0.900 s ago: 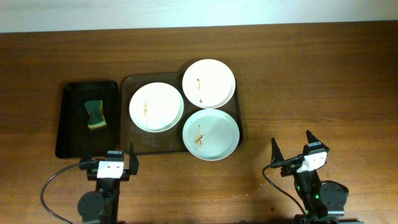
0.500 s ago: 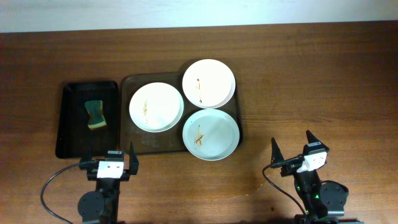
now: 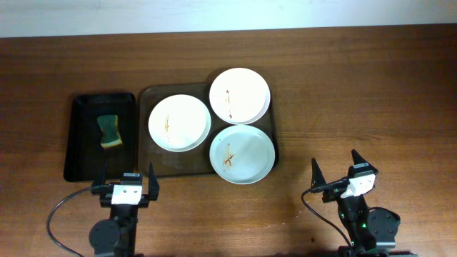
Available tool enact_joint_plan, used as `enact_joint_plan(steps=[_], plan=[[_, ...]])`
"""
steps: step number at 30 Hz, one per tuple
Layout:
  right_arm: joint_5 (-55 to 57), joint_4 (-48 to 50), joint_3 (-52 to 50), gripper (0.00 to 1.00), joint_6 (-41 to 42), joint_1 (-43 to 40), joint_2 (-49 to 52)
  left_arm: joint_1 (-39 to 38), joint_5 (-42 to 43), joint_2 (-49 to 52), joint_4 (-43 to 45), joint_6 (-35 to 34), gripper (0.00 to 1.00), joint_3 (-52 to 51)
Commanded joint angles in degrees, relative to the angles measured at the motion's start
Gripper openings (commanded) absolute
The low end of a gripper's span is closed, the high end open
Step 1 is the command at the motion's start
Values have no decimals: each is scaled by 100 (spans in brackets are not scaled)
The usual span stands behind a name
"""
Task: Clean dirty plates on tray and stack at the side
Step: 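Raise both arms from rest toward the sponge and the plates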
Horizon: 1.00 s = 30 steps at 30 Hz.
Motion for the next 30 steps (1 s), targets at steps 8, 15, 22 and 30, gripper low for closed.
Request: enact_joint_plan(steps=[8,15,22,30], plan=[[52,-7,-46,98,37,42,-39,-22,44,-42,15,87,99,-44],[-35,44,-46,98,42,42,-39,-22,44,-42,15,87,99,-44],[-210,634,232,98,173,28,-31,-22,52,-42,44,87,99,-42],[-299,-328,2516,98,212,26,2369,-22,815,748,-302,-404,99,1255]])
